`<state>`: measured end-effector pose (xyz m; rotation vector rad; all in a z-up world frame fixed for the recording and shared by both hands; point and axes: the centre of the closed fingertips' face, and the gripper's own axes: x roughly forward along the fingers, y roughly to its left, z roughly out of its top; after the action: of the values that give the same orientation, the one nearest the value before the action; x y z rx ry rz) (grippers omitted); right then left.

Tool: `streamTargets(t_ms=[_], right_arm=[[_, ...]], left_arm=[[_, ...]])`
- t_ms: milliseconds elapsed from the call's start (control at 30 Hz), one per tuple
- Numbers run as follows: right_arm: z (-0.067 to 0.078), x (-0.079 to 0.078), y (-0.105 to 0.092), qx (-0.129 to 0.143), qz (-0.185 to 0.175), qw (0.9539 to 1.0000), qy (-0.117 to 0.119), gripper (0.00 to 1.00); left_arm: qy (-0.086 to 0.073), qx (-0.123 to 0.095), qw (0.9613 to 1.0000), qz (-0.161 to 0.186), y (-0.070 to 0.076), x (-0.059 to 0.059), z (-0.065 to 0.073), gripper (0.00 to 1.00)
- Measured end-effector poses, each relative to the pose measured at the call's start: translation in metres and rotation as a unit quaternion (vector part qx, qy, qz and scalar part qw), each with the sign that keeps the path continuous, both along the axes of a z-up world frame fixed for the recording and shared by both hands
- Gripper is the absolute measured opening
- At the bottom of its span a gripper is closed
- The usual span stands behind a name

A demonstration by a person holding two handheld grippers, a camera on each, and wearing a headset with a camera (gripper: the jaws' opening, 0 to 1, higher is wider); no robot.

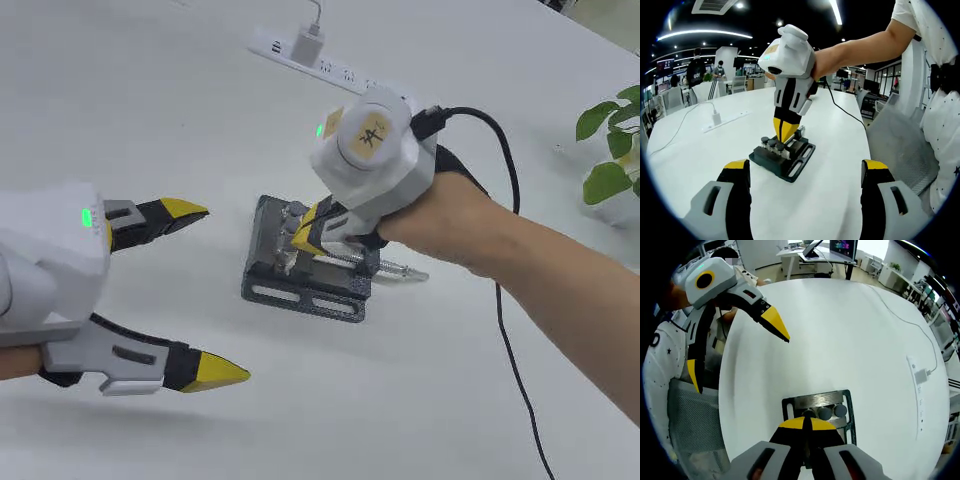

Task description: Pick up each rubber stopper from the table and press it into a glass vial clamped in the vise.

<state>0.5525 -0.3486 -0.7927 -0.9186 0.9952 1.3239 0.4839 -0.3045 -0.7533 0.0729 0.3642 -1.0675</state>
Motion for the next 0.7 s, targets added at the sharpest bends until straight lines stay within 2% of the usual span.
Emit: streamTargets(t_ms=[167,233,367,533,700], right_arm=[[0.011,-0.001,-0.005,0.032,-0.027,0.9991,0.003,0.00],[0.011,0.005,-0.009,0.040,-0.034,0.9986,-0.004,0.02],[0.019,0.003,-0.017,0.057,-0.045,0.9973,-0.009,0.08],[0.028,-0.002,-0.027,0.089,-0.075,0.9932,-0.013,0.18],[0.032,-0.002,-0.039,0.124,-0.109,0.9862,-0.009,0.26]], left_arm=[[-0.002,0.007,1.0000,-0.001,0.002,0.002,0.001,0.91],[-0.004,0.009,0.9999,-0.003,0.002,0.003,0.002,0.91],[-0.005,0.016,0.9998,-0.005,0.004,0.005,0.001,0.92],[-0.007,0.025,0.9996,-0.008,0.005,0.008,0.001,0.93],[-0.007,0.036,0.9993,-0.012,0.006,0.011,-0.001,0.95]])
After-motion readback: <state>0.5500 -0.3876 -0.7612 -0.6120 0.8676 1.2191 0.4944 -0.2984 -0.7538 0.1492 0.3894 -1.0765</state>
